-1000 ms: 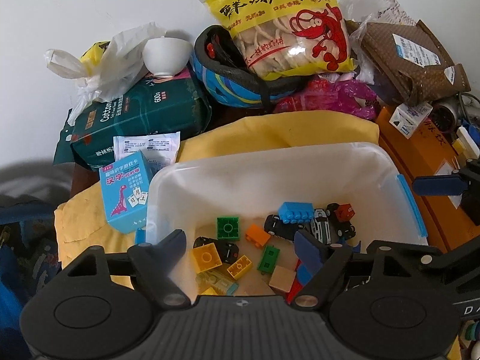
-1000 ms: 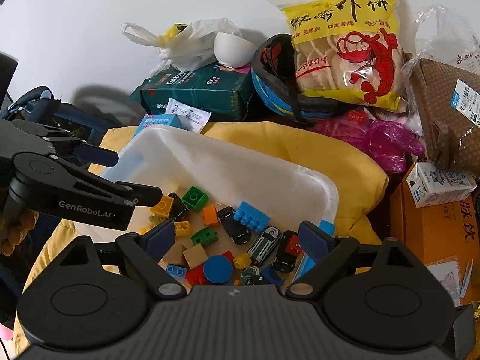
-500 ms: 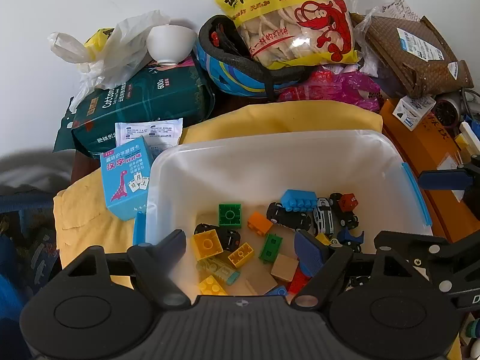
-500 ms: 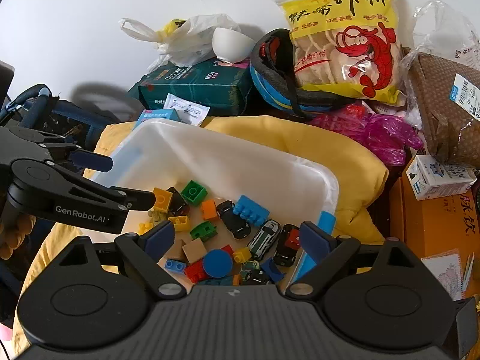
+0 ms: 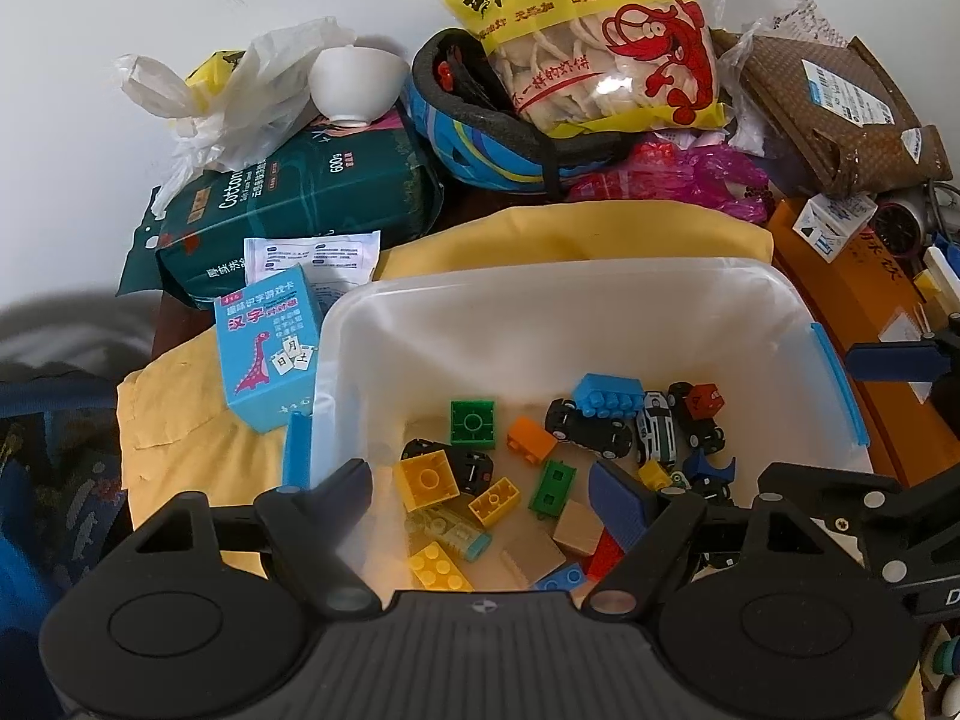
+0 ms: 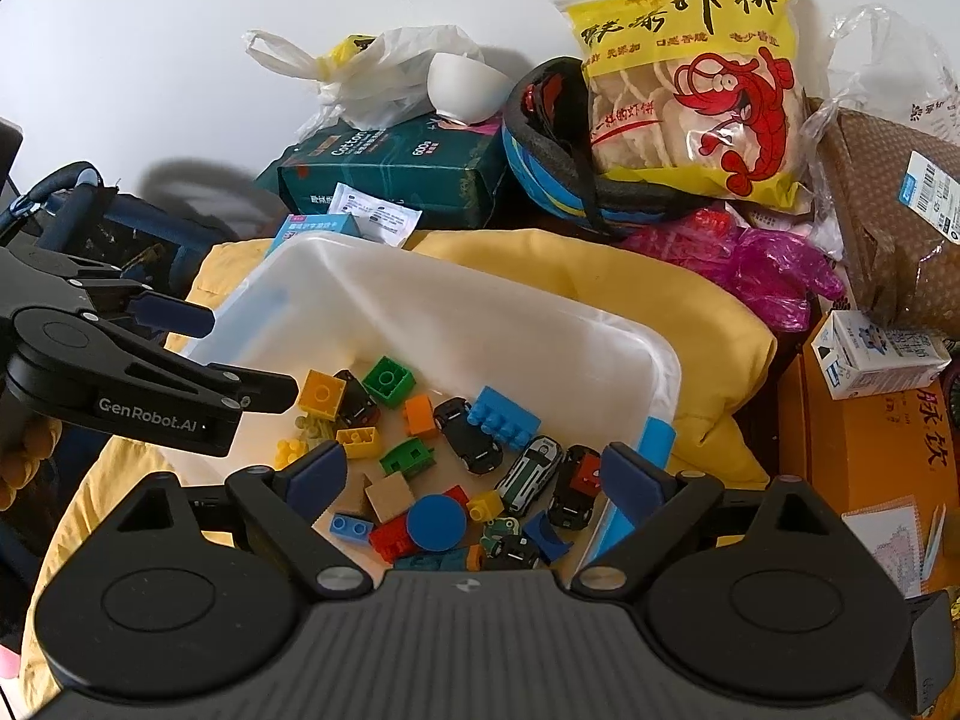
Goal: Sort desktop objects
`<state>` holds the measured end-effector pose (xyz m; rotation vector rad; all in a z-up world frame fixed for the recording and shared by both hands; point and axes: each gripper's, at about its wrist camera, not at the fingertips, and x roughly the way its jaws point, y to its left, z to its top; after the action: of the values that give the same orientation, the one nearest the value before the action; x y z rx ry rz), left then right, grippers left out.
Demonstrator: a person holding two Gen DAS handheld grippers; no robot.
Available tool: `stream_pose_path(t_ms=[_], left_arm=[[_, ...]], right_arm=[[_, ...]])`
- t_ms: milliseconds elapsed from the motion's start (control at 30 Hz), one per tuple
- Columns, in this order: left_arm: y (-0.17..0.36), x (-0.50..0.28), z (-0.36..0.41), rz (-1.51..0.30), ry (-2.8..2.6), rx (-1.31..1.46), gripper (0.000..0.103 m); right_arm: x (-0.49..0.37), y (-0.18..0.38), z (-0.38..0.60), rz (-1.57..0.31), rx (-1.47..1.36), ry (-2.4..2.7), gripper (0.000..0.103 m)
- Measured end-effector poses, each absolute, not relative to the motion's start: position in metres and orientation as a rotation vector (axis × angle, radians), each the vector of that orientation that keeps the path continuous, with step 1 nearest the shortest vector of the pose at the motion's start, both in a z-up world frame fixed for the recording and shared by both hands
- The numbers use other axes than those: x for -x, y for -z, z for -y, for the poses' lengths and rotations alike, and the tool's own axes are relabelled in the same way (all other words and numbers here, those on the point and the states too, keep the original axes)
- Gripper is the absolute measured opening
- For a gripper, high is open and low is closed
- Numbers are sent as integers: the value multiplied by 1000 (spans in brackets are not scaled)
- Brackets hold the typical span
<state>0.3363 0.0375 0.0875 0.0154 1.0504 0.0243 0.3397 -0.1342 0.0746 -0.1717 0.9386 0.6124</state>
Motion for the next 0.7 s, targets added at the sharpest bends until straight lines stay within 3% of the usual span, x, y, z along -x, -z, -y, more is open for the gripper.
stream_pose_path(t_ms=[700], left_arm=[[-83,-338,-39,-1055,-33,-14,83]], right_arm=[[-339,-70,133,-945,167,-606,96]])
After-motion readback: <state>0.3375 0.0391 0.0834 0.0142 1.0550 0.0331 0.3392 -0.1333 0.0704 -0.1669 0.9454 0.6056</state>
